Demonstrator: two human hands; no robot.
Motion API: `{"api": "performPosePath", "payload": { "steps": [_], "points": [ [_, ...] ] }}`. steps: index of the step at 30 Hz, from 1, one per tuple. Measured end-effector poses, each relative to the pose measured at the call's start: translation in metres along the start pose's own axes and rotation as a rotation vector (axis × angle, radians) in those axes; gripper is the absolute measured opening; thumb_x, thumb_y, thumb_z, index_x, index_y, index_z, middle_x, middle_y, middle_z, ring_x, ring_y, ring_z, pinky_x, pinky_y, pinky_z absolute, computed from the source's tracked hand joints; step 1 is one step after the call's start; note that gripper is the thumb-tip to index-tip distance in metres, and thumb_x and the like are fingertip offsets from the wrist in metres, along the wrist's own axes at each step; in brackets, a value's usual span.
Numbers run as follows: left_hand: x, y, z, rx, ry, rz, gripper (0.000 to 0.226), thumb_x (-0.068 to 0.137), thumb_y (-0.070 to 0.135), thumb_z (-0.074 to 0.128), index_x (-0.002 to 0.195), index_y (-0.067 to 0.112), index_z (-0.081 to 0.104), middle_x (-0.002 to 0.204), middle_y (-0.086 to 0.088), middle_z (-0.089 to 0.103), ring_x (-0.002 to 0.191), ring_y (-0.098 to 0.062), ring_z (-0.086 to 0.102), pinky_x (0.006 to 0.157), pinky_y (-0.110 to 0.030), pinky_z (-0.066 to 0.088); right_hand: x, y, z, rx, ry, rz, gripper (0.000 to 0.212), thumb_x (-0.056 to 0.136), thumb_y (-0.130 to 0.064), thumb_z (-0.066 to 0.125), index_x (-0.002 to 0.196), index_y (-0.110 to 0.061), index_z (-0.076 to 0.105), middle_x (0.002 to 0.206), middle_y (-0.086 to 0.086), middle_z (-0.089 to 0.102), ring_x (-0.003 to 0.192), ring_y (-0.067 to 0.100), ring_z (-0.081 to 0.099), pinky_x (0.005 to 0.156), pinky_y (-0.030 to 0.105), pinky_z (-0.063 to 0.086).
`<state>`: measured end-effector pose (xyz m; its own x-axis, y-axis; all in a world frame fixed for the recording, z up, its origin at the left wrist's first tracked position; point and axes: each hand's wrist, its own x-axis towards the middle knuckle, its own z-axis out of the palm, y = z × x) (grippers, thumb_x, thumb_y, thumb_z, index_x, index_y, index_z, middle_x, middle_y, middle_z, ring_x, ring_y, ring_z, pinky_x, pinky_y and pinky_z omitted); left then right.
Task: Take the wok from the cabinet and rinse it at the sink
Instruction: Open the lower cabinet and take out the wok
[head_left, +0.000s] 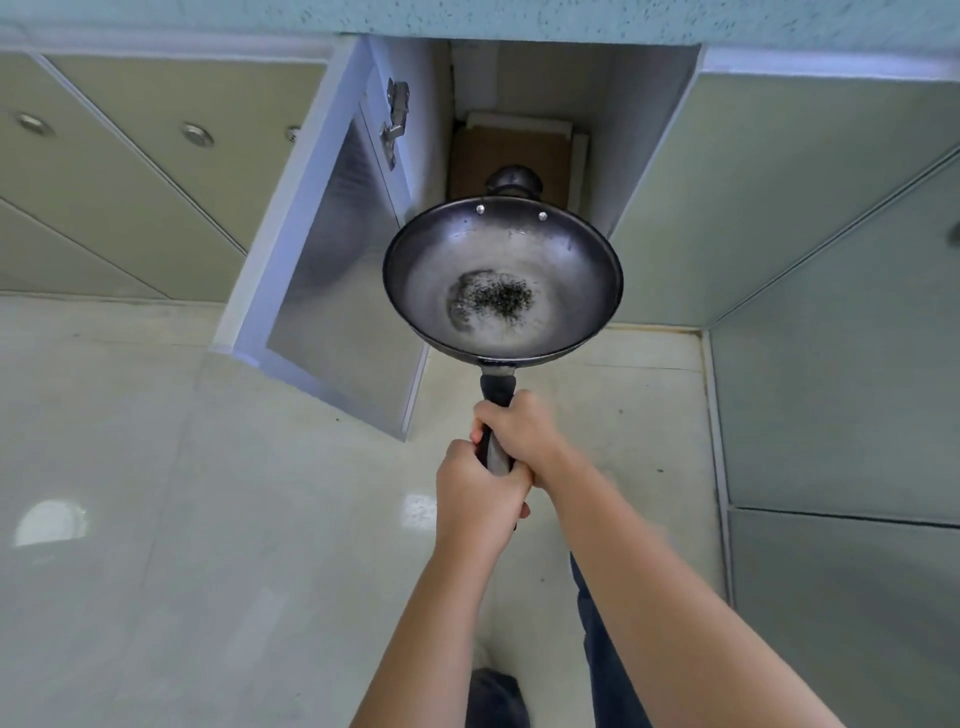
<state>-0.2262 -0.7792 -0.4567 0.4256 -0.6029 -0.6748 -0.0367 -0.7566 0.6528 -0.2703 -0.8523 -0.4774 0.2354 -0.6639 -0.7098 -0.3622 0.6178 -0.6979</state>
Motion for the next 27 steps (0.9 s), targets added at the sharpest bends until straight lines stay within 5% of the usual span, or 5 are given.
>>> {"api": "performPosePath", "payload": {
  "steps": [14,27],
  "points": [
    [-0.117,0.006,-0.044,0.16,-0.154,0.157,0.018,0.08,0.019,0.06,0.091,0.013,0.048,0.083,-0.006,0.064,0.045,-0.014,0.058,0.031,-0.016,0.036,-0.129,-0.001,0.004,0.108,0.166,-0.072,0.036,0.082,-0.003,0.046,0.046,-0.008,0.05,0.045,0.0,0.054,0.04,0.01,0.05,0.035,0.008,0.038],
    [-0.203,0.036,-0.031,0.26,-0.342,0.355,0.019,0.075,0.02,0.063,0.084,0.018,0.046,0.085,-0.007,0.064,0.065,-0.028,0.067,0.053,-0.036,0.053,-0.225,-0.011,-0.045,0.187,0.398,-0.083,0.034,0.08,-0.004,0.048,0.046,-0.008,0.05,0.048,0.003,0.054,0.046,0.017,0.05,0.049,0.023,0.043]
  ]
}}
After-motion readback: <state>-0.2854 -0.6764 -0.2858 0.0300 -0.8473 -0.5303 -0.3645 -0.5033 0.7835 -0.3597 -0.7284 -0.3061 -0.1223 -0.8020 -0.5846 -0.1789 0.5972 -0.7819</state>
